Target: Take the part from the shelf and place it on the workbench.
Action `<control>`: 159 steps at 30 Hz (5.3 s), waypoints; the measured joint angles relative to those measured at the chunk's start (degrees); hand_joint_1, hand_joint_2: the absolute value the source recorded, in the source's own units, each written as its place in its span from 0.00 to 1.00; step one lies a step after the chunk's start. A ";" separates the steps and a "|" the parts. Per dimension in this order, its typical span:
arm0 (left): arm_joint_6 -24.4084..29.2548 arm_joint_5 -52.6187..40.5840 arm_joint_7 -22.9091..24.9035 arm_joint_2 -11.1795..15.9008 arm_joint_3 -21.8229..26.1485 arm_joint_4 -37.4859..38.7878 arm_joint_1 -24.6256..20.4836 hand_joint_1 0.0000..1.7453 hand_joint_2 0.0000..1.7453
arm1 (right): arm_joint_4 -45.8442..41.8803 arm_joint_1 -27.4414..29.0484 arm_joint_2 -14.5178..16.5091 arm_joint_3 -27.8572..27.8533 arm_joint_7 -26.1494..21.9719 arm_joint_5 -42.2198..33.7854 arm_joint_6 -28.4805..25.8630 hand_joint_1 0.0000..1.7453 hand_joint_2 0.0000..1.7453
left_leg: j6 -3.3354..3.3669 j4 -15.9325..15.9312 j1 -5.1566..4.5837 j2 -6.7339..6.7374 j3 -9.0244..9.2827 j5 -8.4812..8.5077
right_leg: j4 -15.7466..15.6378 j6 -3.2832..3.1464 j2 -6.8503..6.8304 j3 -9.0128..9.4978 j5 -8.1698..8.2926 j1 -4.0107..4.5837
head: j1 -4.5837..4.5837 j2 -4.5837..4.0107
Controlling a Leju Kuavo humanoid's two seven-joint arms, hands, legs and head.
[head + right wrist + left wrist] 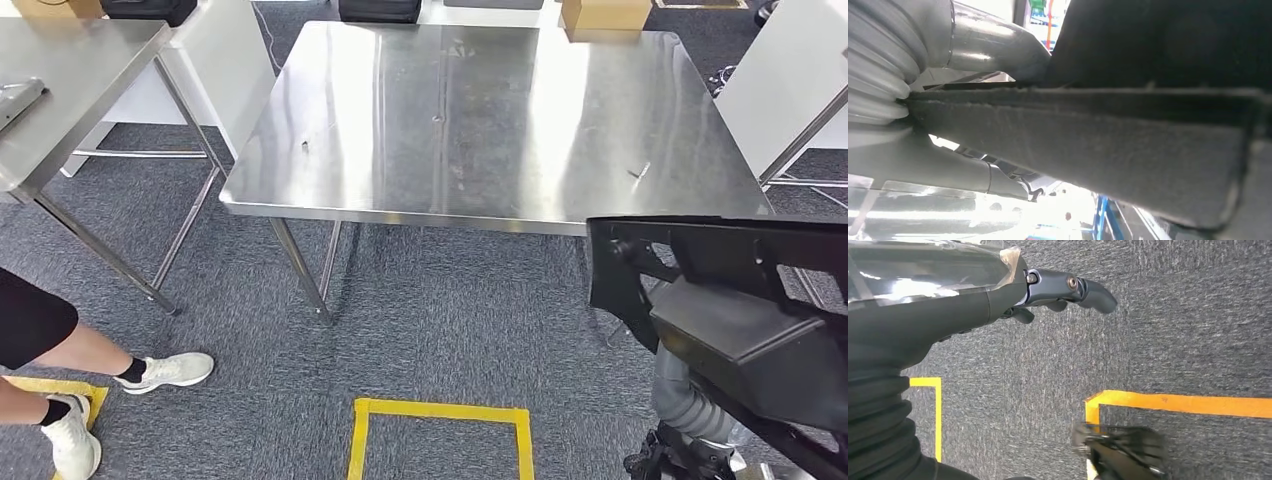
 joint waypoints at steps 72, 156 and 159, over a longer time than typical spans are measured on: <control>1.59 -2.28 1.04 -0.48 -2.50 0.04 -2.57 0.00 1.00 | 18.30 -23.35 -2.36 28.94 0.22 4.58 11.52 1.00 1.00 | 2.90 -15.11 -1.25 -0.19 5.56 11.03 | -2.63 2.02 -0.38 5.82 -3.75 1.00 | -0.29 0.00; 4.79 3.39 2.90 -1.02 -6.21 0.59 -1.19 0.00 1.00 | 97.54 -66.62 11.84 49.48 42.12 53.46 -10.49 1.00 1.00 | 2.89 -15.17 -1.21 -0.20 5.49 11.07 | -2.65 2.03 -0.40 5.73 -3.73 1.00 | -0.08 0.00; 4.93 3.01 3.54 -1.02 -6.21 0.84 -0.62 0.00 1.00 | 98.45 -66.14 10.74 49.56 42.45 53.44 -11.28 1.00 1.00 | 2.89 -15.17 -1.22 -0.18 5.49 11.07 | -2.65 2.03 -0.40 5.75 -3.73 0.99 | -0.08 0.00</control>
